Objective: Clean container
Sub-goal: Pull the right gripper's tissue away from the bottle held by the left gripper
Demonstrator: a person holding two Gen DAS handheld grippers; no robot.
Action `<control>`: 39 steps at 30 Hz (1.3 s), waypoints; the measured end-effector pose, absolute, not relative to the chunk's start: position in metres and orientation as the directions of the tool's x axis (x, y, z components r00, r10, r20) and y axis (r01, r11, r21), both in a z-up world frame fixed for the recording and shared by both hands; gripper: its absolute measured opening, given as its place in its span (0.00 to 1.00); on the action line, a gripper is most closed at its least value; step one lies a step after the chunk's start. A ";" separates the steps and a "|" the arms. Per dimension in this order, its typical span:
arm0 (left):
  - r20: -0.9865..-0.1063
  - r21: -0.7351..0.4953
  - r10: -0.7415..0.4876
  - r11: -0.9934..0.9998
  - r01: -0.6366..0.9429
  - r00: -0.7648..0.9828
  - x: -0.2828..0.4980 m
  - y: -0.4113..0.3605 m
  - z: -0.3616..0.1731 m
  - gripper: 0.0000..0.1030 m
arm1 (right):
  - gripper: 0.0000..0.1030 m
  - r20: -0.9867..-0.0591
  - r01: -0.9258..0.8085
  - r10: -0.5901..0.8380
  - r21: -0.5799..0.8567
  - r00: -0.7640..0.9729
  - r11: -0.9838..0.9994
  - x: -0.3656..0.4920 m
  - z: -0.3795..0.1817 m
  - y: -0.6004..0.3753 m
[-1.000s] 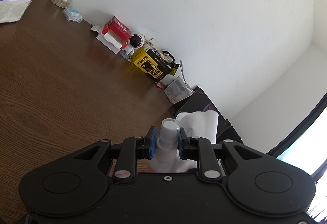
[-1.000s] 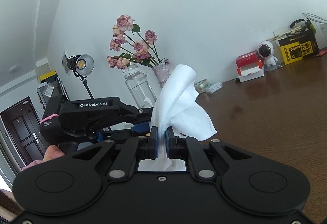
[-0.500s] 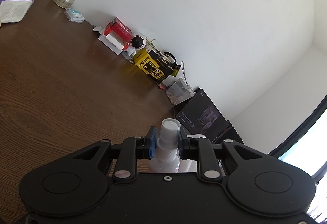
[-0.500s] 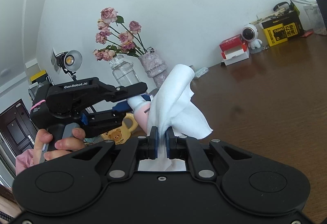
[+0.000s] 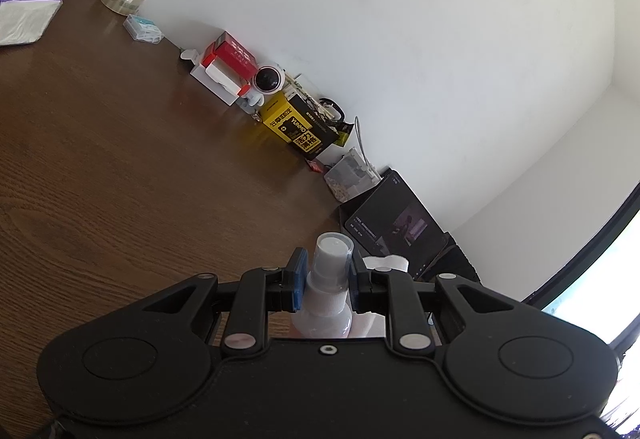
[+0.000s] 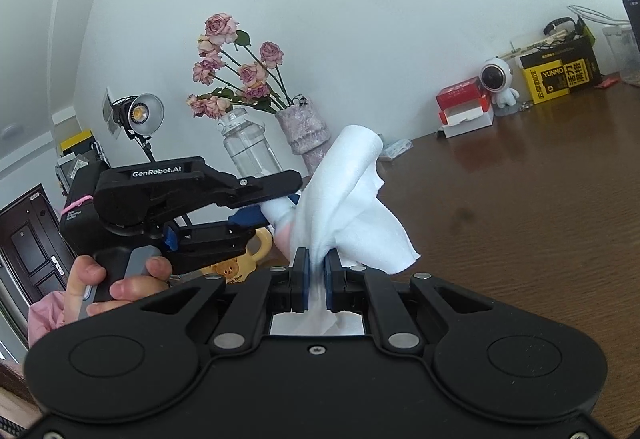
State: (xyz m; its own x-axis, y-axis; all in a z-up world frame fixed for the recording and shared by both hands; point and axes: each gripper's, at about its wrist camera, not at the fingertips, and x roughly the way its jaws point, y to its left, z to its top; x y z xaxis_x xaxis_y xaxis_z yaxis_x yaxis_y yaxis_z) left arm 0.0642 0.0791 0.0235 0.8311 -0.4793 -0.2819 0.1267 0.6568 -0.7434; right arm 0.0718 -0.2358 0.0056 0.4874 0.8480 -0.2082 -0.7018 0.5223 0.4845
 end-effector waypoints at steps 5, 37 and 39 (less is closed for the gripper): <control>-0.284 -0.736 -0.477 0.664 0.129 0.832 0.064 0.077 0.024 0.20 | 0.08 -0.191 -0.719 0.852 0.467 0.487 0.515 0.074 0.015 -0.229; -0.343 -0.533 -0.318 0.841 0.095 0.884 0.085 0.062 0.041 0.20 | 0.08 -0.400 -0.554 0.604 0.247 0.689 0.795 0.126 -0.001 -0.234; -0.352 -0.495 -0.289 0.865 0.084 0.890 0.093 0.057 0.041 0.20 | 0.08 -0.412 -0.553 0.589 0.216 0.696 0.805 0.134 -0.001 -0.230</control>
State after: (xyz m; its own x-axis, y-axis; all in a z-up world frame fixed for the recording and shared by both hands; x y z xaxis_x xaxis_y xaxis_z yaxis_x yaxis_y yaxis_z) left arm 0.0935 0.0568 0.0412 0.8901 -0.2889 -0.3524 0.0844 0.8645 -0.4954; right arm 0.1338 -0.2298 -0.0007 0.6955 0.5889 -0.4116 -0.5531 0.8045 0.2165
